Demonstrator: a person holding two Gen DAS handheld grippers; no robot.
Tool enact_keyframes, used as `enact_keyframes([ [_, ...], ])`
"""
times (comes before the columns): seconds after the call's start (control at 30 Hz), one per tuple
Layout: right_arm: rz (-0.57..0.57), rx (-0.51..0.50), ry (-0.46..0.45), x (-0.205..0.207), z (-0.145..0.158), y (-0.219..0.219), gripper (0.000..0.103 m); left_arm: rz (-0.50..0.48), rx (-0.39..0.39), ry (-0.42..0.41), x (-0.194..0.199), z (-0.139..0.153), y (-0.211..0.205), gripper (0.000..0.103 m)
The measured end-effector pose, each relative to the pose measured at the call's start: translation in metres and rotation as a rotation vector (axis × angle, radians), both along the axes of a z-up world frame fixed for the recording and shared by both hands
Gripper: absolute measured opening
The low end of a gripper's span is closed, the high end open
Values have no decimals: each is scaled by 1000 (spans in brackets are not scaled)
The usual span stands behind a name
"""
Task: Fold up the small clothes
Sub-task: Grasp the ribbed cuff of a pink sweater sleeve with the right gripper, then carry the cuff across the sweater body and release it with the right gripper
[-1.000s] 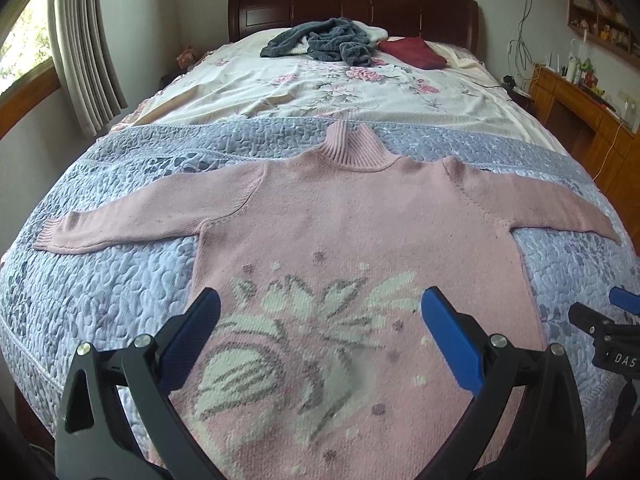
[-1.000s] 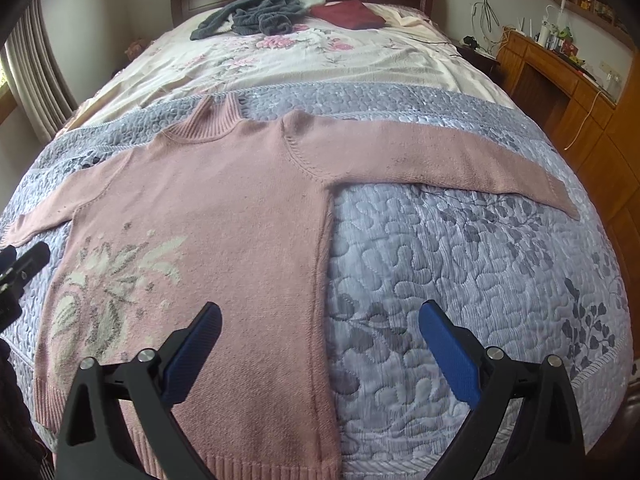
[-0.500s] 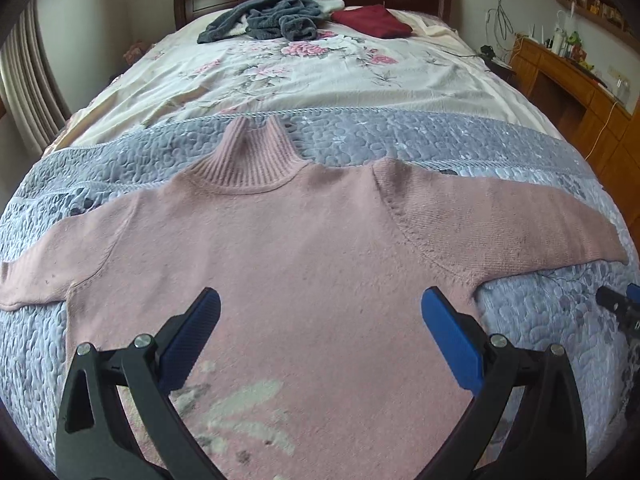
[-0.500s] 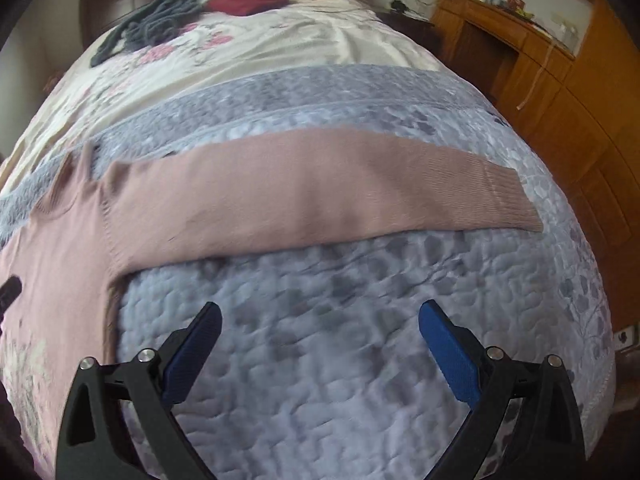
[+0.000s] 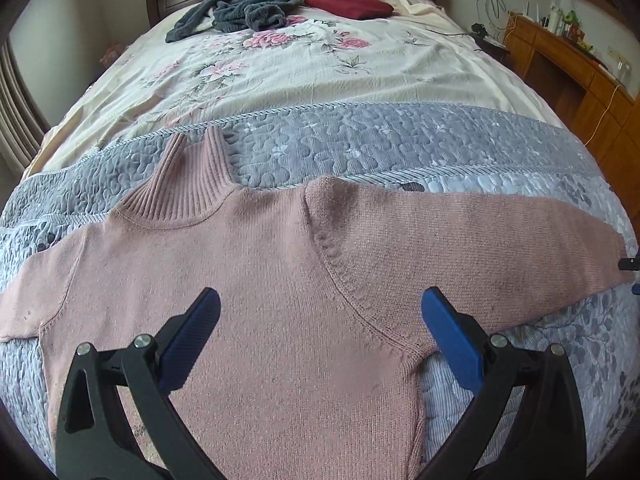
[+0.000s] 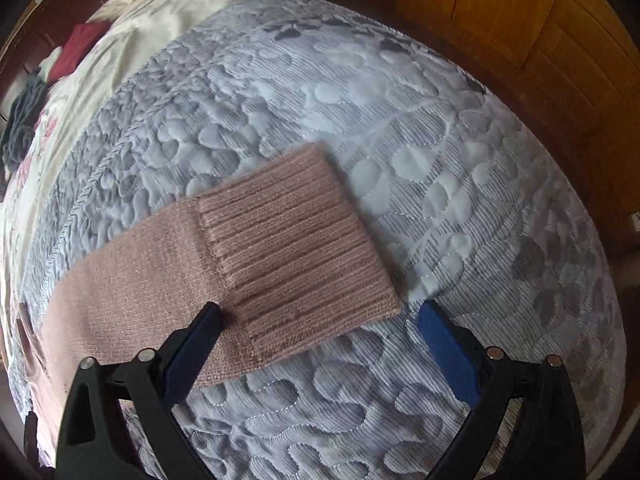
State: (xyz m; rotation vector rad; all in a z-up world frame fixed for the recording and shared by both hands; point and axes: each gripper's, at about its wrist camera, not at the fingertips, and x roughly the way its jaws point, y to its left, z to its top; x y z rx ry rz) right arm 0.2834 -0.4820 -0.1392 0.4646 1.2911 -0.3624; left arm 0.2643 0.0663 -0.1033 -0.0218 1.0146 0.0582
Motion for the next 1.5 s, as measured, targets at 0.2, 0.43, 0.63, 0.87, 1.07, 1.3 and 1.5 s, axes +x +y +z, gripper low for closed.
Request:
enact_keyframes([
  [0.2, 97, -7, -43, 10, 4, 22, 54, 15, 15, 21, 2, -3, 9, 100],
  [0.43, 156, 25, -153, 17, 40, 70, 20, 51, 0, 35, -8, 2, 39, 100],
  [0.63, 324, 41, -279, 20, 87, 159, 19, 88, 1, 53, -19, 2, 82, 100],
  [0.87, 535, 129, -328, 21, 102, 297, 19, 125, -24, 66, -32, 5, 130, 100],
  [1.07, 682, 174, -305, 15, 86, 401, 19, 135, -46, 60, -40, 11, 165, 100],
  [1.3, 818, 160, -240, 5, 50, 488, 19, 144, -63, 63, -48, 12, 201, 100],
  [1.5, 871, 203, -158, 3, 18, 524, 24, 146, -69, 70, -53, 9, 216, 100],
])
